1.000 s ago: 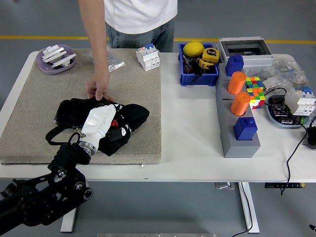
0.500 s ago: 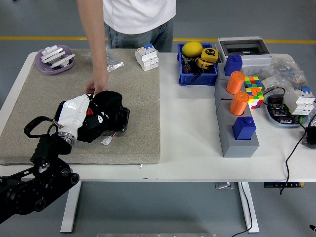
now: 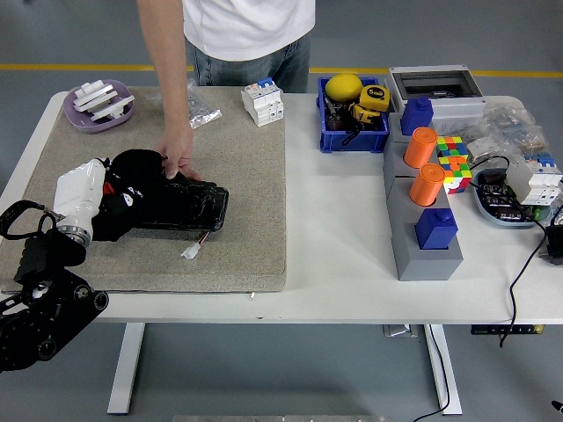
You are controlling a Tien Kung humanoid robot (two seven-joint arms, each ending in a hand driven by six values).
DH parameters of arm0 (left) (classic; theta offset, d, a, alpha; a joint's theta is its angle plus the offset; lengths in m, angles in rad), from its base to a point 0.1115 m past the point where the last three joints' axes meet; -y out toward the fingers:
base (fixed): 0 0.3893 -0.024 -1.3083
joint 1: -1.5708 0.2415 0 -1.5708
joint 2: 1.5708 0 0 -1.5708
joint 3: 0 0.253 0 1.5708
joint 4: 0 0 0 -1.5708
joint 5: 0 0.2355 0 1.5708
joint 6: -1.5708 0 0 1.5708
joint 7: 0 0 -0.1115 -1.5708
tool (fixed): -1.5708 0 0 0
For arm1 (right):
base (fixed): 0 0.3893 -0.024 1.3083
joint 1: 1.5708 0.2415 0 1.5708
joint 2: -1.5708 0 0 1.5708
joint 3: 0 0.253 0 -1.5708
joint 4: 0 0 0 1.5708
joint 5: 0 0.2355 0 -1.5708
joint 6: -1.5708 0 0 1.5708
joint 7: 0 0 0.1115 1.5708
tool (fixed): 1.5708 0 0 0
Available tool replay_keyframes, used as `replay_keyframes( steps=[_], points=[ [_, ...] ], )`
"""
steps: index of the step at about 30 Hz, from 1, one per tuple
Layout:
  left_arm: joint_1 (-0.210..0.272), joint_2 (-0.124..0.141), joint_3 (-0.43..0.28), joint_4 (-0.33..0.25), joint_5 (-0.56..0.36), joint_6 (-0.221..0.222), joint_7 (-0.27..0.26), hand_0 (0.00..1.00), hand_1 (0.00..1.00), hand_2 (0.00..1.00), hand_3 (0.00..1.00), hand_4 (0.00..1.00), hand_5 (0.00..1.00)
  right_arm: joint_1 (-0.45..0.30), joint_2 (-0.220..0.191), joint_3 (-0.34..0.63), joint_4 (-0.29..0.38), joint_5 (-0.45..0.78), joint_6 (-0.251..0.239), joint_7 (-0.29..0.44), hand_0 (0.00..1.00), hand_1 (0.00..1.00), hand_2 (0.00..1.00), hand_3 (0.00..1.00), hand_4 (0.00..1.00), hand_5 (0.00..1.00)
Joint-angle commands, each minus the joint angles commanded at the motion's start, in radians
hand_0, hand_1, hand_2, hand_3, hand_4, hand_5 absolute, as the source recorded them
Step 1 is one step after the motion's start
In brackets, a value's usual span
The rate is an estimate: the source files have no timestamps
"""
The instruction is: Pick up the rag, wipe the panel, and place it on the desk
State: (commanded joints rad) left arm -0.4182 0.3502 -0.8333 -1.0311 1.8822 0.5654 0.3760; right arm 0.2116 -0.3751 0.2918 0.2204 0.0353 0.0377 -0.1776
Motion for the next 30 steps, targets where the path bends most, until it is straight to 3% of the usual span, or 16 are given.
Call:
replay_keyframes(
  steps=[10,19,30],
  points=[
    [0.003,0.011,-0.045,0.03,0.016,0.009,0.022,0.333,0.161,0.458,0.42,0.197,0.002,0.001,0.0,-0.003,0.001,0.006,0.001,0.001,0.706,0.621,0.684,0.643,0.998,0.571],
    [0.002,0.006,-0.019,0.019,0.003,0.006,0.013,0.332,0.159,0.455,0.414,0.187,0.002,0.004,0.001,-0.009,0.001,0.011,0.001,0.004,0.706,0.621,0.684,0.642,0.998,0.573],
    [-0.003,-0.019,0.085,-0.104,0.024,-0.005,0.035,0.332,0.162,0.459,0.421,0.197,0.002,0.004,-0.002,-0.004,0.001,0.006,0.001,0.001,0.706,0.615,0.684,0.642,0.998,0.573]
  ],
)
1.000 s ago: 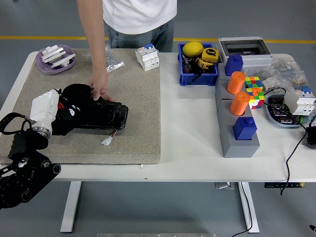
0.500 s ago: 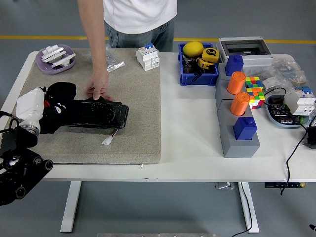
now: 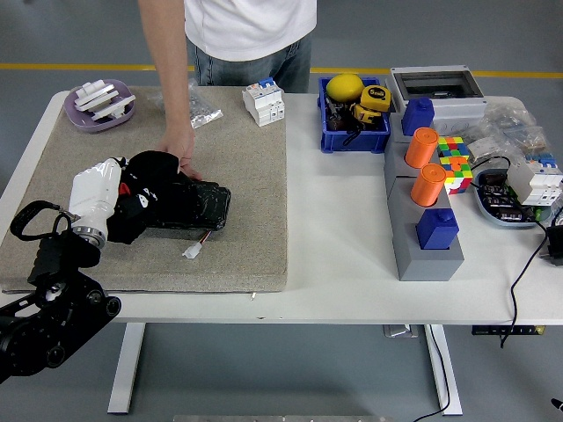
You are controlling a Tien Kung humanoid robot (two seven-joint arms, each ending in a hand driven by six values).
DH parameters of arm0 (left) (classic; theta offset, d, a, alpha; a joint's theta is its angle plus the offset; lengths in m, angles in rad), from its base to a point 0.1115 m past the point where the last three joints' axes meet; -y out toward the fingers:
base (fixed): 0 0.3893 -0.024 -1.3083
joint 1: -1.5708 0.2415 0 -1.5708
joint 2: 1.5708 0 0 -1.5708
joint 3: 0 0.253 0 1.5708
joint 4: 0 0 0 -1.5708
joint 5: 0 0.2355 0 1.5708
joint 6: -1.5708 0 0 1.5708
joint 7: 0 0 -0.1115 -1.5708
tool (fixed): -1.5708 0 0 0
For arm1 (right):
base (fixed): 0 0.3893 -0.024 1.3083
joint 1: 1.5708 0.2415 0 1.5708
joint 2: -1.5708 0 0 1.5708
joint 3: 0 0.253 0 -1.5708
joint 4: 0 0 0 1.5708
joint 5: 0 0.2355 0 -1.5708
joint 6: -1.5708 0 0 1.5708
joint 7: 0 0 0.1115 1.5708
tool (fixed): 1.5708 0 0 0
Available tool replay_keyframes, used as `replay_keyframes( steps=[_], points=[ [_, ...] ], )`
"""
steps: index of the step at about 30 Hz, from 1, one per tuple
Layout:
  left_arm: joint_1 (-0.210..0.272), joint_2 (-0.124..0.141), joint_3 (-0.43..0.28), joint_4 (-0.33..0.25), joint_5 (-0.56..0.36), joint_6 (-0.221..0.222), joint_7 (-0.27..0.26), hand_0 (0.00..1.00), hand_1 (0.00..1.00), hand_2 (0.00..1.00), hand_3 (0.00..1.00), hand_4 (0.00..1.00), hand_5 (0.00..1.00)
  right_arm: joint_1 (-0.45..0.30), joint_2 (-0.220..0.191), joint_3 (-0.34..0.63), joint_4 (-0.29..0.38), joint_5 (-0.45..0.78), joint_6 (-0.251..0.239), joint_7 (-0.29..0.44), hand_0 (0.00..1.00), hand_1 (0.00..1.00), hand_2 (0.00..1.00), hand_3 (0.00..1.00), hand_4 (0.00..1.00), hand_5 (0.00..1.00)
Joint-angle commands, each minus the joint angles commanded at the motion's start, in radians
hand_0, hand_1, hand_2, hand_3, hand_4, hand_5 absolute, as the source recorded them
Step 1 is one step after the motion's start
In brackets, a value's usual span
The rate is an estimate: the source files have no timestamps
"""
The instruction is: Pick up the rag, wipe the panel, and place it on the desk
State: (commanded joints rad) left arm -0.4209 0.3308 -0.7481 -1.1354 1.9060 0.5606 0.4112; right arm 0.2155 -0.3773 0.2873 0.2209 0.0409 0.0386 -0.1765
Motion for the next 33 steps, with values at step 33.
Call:
replay_keyframes(
  steps=[33],
  points=[
    [-0.012,-0.019,0.152,-0.122,0.012,-0.013,0.032,0.331,0.165,0.461,0.426,0.212,0.002,-0.002,0.002,0.013,-0.001,-0.014,-0.002,-0.004,0.705,0.614,0.683,0.643,0.998,0.578]
  ],
)
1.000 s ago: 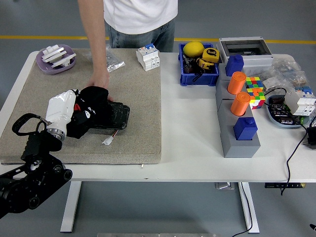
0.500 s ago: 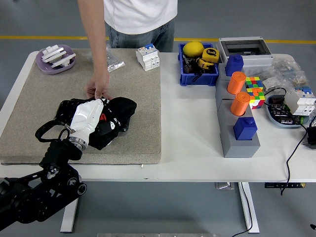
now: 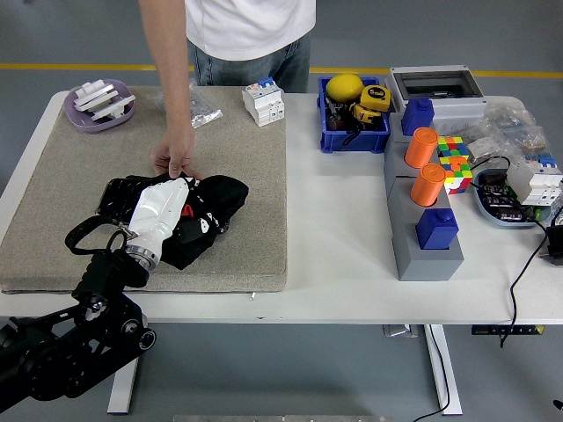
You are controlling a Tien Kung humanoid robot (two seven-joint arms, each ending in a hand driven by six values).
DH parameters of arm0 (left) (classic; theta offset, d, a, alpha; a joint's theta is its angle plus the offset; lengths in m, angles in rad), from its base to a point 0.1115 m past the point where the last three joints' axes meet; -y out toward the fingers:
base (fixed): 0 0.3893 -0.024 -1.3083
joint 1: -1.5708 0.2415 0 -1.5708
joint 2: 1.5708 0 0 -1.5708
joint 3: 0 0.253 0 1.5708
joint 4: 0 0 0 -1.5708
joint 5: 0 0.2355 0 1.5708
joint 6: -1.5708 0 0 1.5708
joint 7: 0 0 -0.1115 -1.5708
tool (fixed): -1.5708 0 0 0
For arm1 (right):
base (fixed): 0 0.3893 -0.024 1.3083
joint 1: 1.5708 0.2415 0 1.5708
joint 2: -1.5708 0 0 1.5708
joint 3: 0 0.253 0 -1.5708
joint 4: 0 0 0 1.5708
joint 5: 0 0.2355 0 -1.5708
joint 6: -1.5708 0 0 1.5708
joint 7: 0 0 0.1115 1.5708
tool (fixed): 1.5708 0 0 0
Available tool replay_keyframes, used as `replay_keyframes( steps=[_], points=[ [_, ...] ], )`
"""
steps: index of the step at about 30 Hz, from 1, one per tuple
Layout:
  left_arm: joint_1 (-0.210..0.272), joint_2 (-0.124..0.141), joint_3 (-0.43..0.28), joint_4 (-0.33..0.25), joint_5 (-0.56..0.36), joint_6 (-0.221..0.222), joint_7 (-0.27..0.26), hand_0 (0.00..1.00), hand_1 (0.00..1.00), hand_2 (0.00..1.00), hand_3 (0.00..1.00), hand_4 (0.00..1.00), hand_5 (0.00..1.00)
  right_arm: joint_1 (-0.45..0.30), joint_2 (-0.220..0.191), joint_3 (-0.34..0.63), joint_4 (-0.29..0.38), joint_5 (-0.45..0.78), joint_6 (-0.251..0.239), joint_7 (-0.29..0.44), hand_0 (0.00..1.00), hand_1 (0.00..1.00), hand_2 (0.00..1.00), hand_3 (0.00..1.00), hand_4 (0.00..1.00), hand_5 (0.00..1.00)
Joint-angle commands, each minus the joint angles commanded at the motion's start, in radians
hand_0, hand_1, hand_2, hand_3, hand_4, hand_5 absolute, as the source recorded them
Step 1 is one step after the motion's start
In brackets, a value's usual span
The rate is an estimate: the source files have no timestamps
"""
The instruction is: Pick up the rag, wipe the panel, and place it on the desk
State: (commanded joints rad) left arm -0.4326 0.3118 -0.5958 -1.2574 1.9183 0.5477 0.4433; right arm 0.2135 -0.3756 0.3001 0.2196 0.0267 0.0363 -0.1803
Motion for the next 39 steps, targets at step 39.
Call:
replay_keyframes(
  steps=[39],
  points=[
    [0.029,0.092,-0.263,0.245,-0.007,0.008,-0.022,0.328,0.167,0.461,0.426,0.206,0.002,0.004,-0.004,0.002,0.0,0.005,0.0,-0.001,0.705,0.612,0.683,0.643,0.998,0.573]
  ],
)
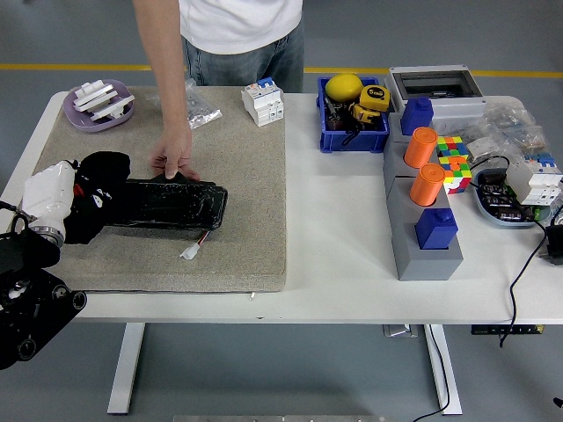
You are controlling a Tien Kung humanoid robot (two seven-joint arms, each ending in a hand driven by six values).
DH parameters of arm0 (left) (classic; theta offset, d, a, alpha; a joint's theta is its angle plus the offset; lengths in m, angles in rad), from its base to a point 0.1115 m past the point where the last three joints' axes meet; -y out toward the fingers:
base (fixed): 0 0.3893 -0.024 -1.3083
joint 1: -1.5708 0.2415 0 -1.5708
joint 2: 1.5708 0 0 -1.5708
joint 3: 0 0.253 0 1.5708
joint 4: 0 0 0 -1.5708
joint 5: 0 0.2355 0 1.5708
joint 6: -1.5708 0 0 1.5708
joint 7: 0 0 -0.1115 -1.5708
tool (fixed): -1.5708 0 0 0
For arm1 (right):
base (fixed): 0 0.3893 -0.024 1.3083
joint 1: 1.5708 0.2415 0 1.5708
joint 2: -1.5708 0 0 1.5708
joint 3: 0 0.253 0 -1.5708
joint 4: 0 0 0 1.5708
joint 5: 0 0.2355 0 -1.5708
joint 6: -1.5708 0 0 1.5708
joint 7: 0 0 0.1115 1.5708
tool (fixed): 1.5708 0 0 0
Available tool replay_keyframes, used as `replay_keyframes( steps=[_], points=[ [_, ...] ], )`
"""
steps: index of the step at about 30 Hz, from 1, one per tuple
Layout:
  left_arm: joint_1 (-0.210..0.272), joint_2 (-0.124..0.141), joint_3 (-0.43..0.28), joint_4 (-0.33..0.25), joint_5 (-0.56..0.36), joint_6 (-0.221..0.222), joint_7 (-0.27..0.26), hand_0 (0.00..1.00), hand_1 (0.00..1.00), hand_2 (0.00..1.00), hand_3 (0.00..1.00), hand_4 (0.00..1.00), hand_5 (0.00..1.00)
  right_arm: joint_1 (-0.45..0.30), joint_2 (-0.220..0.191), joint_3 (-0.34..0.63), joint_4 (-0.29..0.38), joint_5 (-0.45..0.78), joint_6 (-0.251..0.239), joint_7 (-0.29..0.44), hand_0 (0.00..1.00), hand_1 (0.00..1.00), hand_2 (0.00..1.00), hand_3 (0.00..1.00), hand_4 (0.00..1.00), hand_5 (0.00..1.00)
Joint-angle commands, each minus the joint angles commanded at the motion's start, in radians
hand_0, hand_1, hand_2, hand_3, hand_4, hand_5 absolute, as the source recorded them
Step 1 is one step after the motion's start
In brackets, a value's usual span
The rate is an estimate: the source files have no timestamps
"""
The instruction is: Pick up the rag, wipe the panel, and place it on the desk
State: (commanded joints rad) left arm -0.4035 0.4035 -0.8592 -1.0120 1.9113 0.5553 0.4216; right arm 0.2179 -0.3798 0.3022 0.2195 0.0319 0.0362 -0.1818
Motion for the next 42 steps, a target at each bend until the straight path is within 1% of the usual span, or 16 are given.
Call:
replay_keyframes(
  steps=[6,9,11,14,16,21,22,27,28,30,33,34,39,40,42],
  points=[
    [0.003,0.01,-0.043,0.016,-0.011,0.0,-0.004,0.329,0.167,0.461,0.427,0.206,0.002,0.002,0.002,-0.003,0.0,0.004,0.001,0.0,0.706,0.613,0.683,0.643,0.998,0.574],
    [0.003,0.016,-0.064,0.029,-0.021,0.004,-0.014,0.329,0.167,0.461,0.427,0.206,0.002,0.002,0.003,-0.002,0.001,0.001,0.001,-0.001,0.706,0.613,0.683,0.643,0.998,0.574],
    [0.003,0.021,-0.074,0.039,-0.045,0.004,-0.026,0.33,0.168,0.46,0.425,0.204,0.002,0.003,0.002,-0.002,0.001,0.003,0.0,-0.001,0.705,0.612,0.682,0.644,0.998,0.574],
    [-0.002,0.028,-0.062,0.062,-0.1,0.004,-0.059,0.33,0.168,0.46,0.425,0.204,0.002,0.006,0.002,-0.003,0.002,0.005,-0.001,-0.001,0.705,0.612,0.682,0.644,0.998,0.574],
    [-0.002,0.027,-0.062,0.077,-0.118,0.004,-0.07,0.335,0.184,0.461,0.43,0.211,0.002,0.008,0.002,-0.009,0.002,0.01,0.0,0.001,0.705,0.61,0.682,0.643,0.998,0.575],
    [-0.001,0.026,-0.065,0.124,-0.142,-0.01,-0.085,0.335,0.184,0.461,0.43,0.211,0.002,0.008,0.004,-0.009,0.002,0.011,-0.001,0.0,0.705,0.61,0.682,0.643,0.998,0.575],
    [0.001,0.025,-0.07,0.13,-0.146,-0.013,-0.088,0.343,0.367,0.502,0.508,0.487,0.002,0.008,0.004,-0.007,0.003,0.009,-0.001,-0.001,0.704,0.609,0.682,0.642,0.998,0.576],
    [0.004,0.026,-0.084,0.139,-0.166,-0.038,-0.098,0.343,0.367,0.502,0.508,0.487,0.002,0.007,0.004,-0.001,0.002,0.002,-0.002,-0.005,0.704,0.609,0.682,0.642,0.998,0.576],
    [0.004,0.025,-0.087,0.14,-0.157,-0.045,-0.099,0.408,0.507,0.536,0.571,0.623,0.002,0.007,0.005,-0.001,0.002,0.004,-0.002,-0.004,0.706,0.609,0.682,0.642,0.998,0.577],
    [0.005,0.026,-0.09,0.141,-0.17,-0.059,-0.102,0.408,0.507,0.536,0.571,0.623,0.002,0.009,0.005,-0.004,0.002,0.005,-0.002,-0.003,0.706,0.609,0.682,0.642,0.998,0.577],
    [0.006,0.026,-0.091,0.14,-0.179,-0.069,-0.11,0.408,0.507,0.536,0.571,0.623,0.002,0.009,0.005,-0.005,0.002,0.005,-0.002,-0.003,0.706,0.609,0.682,0.642,0.998,0.577],
    [0.007,0.027,-0.091,0.139,-0.179,-0.071,-0.112,0.482,0.566,0.557,0.575,0.725,0.002,0.008,0.005,-0.004,0.002,0.005,-0.002,-0.003,0.705,0.601,0.682,0.642,0.998,0.576],
    [0.01,0.028,-0.093,0.141,-0.181,-0.084,-0.115,0.482,0.566,0.557,0.575,0.725,0.002,0.007,0.004,0.001,0.002,0.0,-0.004,-0.005,0.705,0.601,0.682,0.642,0.998,0.576],
    [0.011,0.028,-0.093,0.14,-0.181,-0.084,-0.116,0.503,0.66,0.575,0.563,0.85,0.159,0.007,0.004,0.003,0.002,-0.002,-0.004,-0.006,0.705,0.594,0.682,0.641,0.998,0.575],
    [0.012,0.027,-0.094,0.136,-0.171,-0.083,-0.114,0.503,0.66,0.575,0.563,0.85,0.159,0.006,0.004,0.006,0.001,-0.006,-0.005,-0.008,0.705,0.594,0.682,0.641,0.998,0.575]
  ],
)
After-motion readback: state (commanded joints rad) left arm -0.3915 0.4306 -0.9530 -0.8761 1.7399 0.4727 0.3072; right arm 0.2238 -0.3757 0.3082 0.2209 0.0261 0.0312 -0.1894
